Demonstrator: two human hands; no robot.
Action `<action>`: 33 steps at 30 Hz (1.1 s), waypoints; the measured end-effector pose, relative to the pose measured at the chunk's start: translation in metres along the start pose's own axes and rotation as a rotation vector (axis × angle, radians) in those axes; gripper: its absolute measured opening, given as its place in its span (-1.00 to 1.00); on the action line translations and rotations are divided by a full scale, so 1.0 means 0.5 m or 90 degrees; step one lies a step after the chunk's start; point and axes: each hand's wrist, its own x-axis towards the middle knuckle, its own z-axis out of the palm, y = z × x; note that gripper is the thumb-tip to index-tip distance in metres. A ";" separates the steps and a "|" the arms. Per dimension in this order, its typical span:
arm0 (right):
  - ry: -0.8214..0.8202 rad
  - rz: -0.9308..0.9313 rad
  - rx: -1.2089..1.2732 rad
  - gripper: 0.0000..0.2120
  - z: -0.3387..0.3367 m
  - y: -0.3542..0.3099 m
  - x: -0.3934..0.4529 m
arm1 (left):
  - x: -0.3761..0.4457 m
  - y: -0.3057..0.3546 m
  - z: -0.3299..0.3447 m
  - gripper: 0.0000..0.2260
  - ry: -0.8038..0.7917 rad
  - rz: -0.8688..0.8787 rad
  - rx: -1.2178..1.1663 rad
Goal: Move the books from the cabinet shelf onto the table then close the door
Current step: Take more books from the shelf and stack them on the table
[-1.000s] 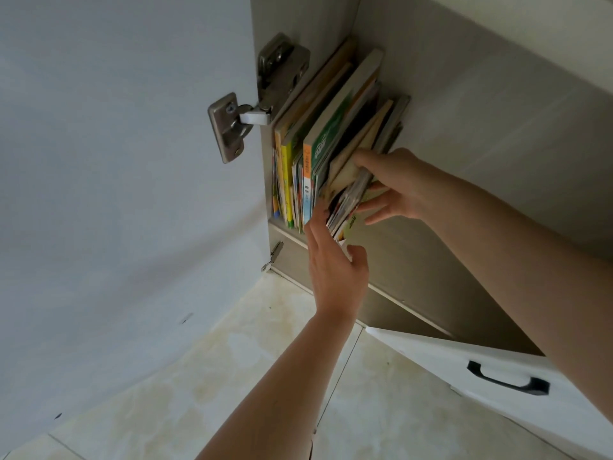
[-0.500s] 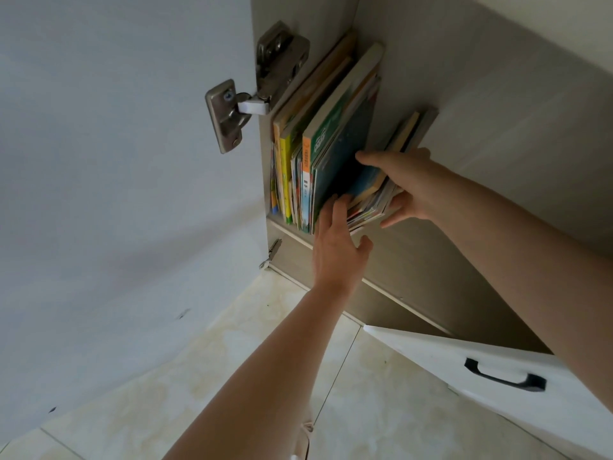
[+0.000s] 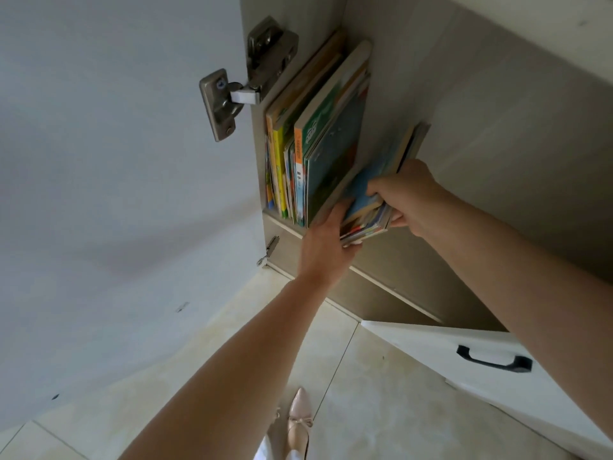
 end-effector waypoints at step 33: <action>-0.258 -0.370 -0.128 -0.16 -0.051 0.216 0.076 | -0.148 -0.119 -0.078 -0.54 -0.090 0.034 -0.197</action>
